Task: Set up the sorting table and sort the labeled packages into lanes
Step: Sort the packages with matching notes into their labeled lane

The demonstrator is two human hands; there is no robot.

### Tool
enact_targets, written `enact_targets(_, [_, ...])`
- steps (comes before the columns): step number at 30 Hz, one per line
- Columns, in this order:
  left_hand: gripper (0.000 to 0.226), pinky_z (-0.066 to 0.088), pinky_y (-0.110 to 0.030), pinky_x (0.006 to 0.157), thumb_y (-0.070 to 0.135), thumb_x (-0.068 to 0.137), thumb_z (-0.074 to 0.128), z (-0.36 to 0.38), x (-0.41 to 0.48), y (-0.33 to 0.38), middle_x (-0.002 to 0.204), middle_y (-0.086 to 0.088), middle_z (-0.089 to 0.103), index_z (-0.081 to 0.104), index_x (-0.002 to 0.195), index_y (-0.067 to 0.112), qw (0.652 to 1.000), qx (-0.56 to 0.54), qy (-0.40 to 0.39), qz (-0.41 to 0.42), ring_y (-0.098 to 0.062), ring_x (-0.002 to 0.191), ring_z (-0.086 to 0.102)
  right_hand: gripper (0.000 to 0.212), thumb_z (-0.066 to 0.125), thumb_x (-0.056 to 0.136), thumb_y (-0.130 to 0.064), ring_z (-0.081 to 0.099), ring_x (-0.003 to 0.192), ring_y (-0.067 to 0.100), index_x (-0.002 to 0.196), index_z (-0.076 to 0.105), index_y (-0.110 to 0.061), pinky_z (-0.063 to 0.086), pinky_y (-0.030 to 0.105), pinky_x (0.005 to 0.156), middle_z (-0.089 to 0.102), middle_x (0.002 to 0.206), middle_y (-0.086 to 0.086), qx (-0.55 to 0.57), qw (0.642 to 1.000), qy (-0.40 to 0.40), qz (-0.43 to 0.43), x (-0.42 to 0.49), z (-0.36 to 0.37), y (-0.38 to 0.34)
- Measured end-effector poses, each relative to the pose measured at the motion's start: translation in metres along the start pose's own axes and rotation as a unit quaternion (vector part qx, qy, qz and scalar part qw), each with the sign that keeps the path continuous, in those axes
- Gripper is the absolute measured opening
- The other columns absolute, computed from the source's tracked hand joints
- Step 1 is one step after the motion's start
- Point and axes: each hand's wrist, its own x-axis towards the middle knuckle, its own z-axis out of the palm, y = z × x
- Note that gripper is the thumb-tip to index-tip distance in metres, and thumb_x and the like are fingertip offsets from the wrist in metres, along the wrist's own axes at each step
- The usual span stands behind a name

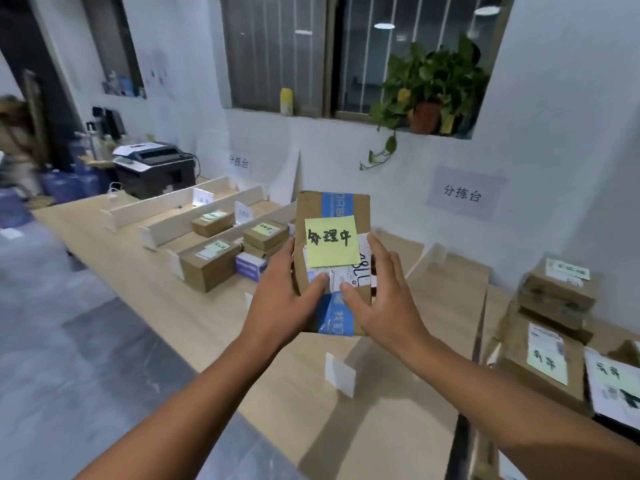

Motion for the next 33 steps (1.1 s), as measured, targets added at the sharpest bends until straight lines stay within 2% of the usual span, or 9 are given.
enact_targets(4, [0.056, 0.051, -0.029, 0.093, 0.04, 0.088, 0.067, -0.084, 0.029, -0.058, 0.127, 0.023, 0.062, 0.045, 0.14, 0.044, 0.999, 0.042, 0.02, -0.004, 0.001, 0.115, 0.059, 0.084, 0.067, 0.09, -0.038, 0.04, 0.122, -0.018, 0.158, 0.018, -0.034, 0.03, -0.005, 0.09, 0.038, 0.138, -0.009, 0.022, 0.999, -0.035, -0.022, 0.042, 0.097, -0.031])
enact_targets(6, [0.058, 0.048, -0.02, 0.088, 0.042, 0.087, 0.065, -0.124, 0.046, -0.088, 0.128, 0.022, 0.062, 0.044, 0.14, 0.044, 0.998, 0.061, 0.024, -0.005, 0.004, 0.113, 0.059, 0.085, 0.069, 0.092, -0.032, 0.042, 0.129, -0.009, 0.158, 0.016, -0.035, 0.032, -0.001, 0.097, 0.035, 0.143, -0.007, 0.025, 0.998, -0.051, -0.034, 0.063, 0.143, -0.045])
enact_targets(8, [0.058, 0.043, -0.011, 0.083, 0.045, 0.086, 0.064, -0.159, 0.065, -0.113, 0.128, 0.024, 0.06, 0.044, 0.141, 0.043, 0.997, 0.075, 0.027, -0.004, 0.009, 0.11, 0.057, 0.084, 0.069, 0.092, -0.033, 0.045, 0.134, 0.004, 0.157, 0.015, -0.036, 0.04, 0.015, 0.107, 0.033, 0.145, -0.007, 0.032, 0.996, -0.064, -0.045, 0.086, 0.182, -0.058])
enact_targets(11, [0.055, 0.046, -0.015, 0.085, 0.043, 0.088, 0.064, -0.21, 0.095, -0.151, 0.128, 0.024, 0.06, 0.044, 0.139, 0.043, 0.996, 0.083, 0.031, -0.002, 0.006, 0.112, 0.057, 0.083, 0.065, 0.09, -0.044, 0.049, 0.131, 0.008, 0.156, 0.015, -0.038, 0.047, 0.035, 0.108, 0.034, 0.139, -0.009, 0.033, 0.995, -0.079, -0.052, 0.123, 0.24, -0.079])
enact_targets(19, [0.052, 0.037, 0.004, 0.078, 0.04, 0.087, 0.062, -0.312, 0.17, -0.251, 0.111, 0.053, 0.05, 0.036, 0.12, 0.071, 0.993, 0.106, 0.043, -0.022, 0.02, 0.107, 0.051, 0.082, 0.06, 0.087, -0.05, 0.045, 0.132, 0.005, 0.156, 0.017, -0.039, 0.049, 0.042, 0.105, 0.035, 0.136, -0.011, 0.051, 0.994, -0.083, -0.043, 0.201, 0.389, -0.103])
enact_targets(23, [0.055, 0.042, -0.002, 0.072, 0.042, 0.088, 0.061, -0.334, 0.213, -0.316, 0.109, 0.055, 0.05, 0.032, 0.118, 0.077, 0.992, 0.114, 0.029, -0.038, 0.021, 0.106, 0.053, 0.08, 0.066, 0.093, -0.041, 0.041, 0.133, 0.002, 0.156, 0.017, -0.041, 0.048, 0.034, 0.107, 0.034, 0.141, -0.01, 0.056, 0.994, -0.092, -0.023, 0.243, 0.461, -0.083])
enact_targets(27, [0.054, 0.044, -0.012, 0.071, 0.049, 0.089, 0.062, -0.349, 0.271, -0.397, 0.106, 0.059, 0.046, 0.027, 0.112, 0.083, 0.99, 0.122, 0.019, -0.063, 0.024, 0.104, 0.051, 0.077, 0.069, 0.093, -0.032, 0.047, 0.125, -0.004, 0.156, 0.024, -0.029, 0.047, 0.005, 0.086, 0.039, 0.13, -0.003, 0.091, 0.991, -0.098, -0.006, 0.298, 0.538, -0.054])
enact_targets(30, [0.046, 0.045, -0.007, 0.066, 0.055, 0.087, 0.059, -0.357, 0.33, -0.46, 0.105, 0.055, 0.049, 0.029, 0.114, 0.079, 0.989, 0.129, 0.004, -0.074, 0.023, 0.104, 0.053, 0.074, 0.065, 0.091, -0.034, 0.045, 0.124, -0.01, 0.152, 0.025, -0.035, 0.051, 0.006, 0.078, 0.037, 0.123, -0.012, 0.121, 0.988, -0.099, 0.006, 0.351, 0.601, -0.025])
enact_targets(33, [0.05, 0.047, -0.005, 0.065, 0.056, 0.088, 0.062, -0.364, 0.394, -0.518, 0.123, 0.036, 0.056, 0.037, 0.131, 0.059, 0.987, 0.13, -0.014, -0.091, 0.009, 0.102, 0.061, 0.076, 0.062, 0.089, -0.046, 0.042, 0.125, -0.01, 0.151, 0.018, -0.046, 0.055, 0.013, 0.083, 0.034, 0.123, -0.015, 0.108, 0.989, -0.098, 0.034, 0.409, 0.653, 0.003])
